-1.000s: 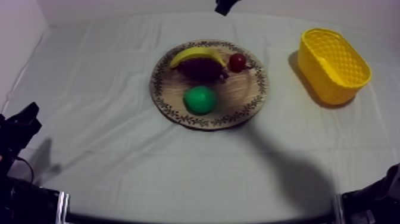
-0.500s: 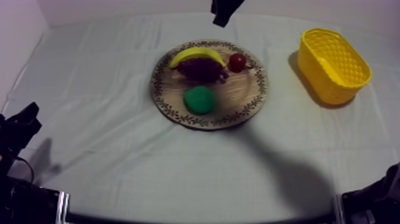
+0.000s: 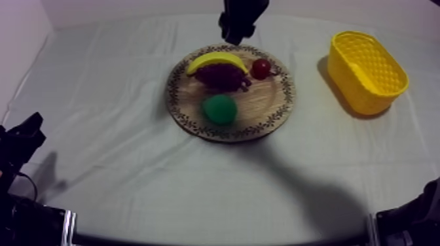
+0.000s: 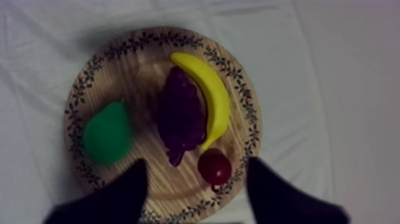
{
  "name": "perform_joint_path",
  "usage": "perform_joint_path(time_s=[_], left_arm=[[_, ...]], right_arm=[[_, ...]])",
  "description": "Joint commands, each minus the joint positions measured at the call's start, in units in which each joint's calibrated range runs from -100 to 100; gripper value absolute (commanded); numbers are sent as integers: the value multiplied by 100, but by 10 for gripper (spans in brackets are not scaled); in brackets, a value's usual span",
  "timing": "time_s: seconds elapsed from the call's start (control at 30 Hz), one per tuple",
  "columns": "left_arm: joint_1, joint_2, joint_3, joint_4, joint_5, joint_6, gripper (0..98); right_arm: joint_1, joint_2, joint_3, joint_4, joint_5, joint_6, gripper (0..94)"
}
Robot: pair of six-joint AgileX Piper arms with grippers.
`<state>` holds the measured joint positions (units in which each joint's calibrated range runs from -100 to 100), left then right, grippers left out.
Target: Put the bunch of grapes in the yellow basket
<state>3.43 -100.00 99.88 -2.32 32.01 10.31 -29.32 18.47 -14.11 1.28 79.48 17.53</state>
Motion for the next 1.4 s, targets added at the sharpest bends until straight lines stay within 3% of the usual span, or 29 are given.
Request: perform_joint_path(time_s=[0.0, 0.1, 0.3, 1.17, 1.37], left_arm=[[1, 0, 1, 0, 0, 2, 1], [1, 0, 1, 0, 0, 2, 1], [1, 0, 1, 0, 0, 2, 1], [1, 0, 1, 0, 0, 2, 1], [1, 0, 1, 0, 0, 0, 1]], right_arm=[[-6, 2, 66, 18, 12, -14, 769], [17, -2, 148, -48, -29, 70, 835], [114, 42, 282, -233, -185, 252, 835], [103, 2016, 242, 92, -1270, -97, 838], [163, 2323, -95, 15, -1199, -62, 827]])
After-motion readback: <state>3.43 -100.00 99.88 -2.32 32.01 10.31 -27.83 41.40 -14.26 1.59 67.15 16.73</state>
